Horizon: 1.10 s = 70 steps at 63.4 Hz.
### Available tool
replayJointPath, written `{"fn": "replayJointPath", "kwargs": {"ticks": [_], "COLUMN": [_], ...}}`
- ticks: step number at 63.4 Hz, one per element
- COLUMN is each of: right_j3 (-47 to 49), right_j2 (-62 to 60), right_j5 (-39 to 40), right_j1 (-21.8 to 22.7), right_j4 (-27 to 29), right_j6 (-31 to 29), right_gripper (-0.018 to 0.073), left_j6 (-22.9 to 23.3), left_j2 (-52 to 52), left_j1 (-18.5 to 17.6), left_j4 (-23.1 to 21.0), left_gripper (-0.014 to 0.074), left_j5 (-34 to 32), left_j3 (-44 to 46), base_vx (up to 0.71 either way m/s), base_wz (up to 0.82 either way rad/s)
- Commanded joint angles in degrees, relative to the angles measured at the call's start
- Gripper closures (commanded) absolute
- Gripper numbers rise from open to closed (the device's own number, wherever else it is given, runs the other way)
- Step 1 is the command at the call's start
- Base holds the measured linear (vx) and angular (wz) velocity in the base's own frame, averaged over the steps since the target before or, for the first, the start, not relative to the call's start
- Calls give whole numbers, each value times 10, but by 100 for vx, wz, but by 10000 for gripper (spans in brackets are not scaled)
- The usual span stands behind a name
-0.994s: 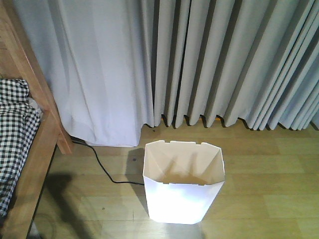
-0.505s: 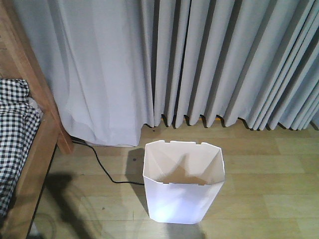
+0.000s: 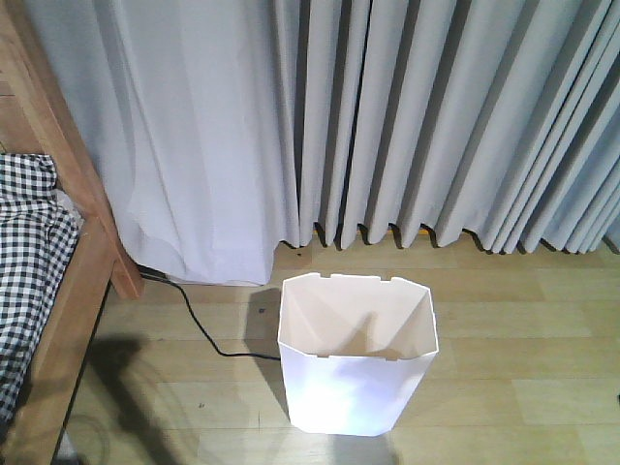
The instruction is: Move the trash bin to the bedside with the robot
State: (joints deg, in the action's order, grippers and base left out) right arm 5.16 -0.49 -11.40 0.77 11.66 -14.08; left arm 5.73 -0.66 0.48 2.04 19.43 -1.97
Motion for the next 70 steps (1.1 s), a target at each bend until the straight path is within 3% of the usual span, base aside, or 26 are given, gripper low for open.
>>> {"fn": "replayJointPath", "kwargs": {"ticks": [1, 5, 8, 17, 32, 70], "right_j3": [-21, -48, -71, -71, -71, -71], "right_j2": [-8, -8, -9, -9, -9, -9], "right_j5": [84, 114, 139, 120, 120, 114], "right_j1": [-29, -45, -49, -47, 4, 4], "right_j4": [-139, -205, -223, -219, -175, -176], "right_j6": [158, 224, 244, 234, 214, 213], "right_gripper": [568, 568, 568, 568, 568, 568], "left_j6": [2, 2, 2, 2, 2, 2], "left_j2": [10, 10, 10, 10, 10, 10], "left_j1": [-1, -1, -1, -1, -1, -1], "left_j4": [-1, -1, -1, -1, -1, -1], "left_gripper": [603, 603, 603, 603, 603, 603], "left_j5": [-42, -42, -42, -42, -42, -42], "left_j3": [-2, -2, -2, -2, -2, -2], "base_vx": [0, 0, 0, 0, 0, 0], "base_wz": [0, 0, 0, 0, 0, 0]}}
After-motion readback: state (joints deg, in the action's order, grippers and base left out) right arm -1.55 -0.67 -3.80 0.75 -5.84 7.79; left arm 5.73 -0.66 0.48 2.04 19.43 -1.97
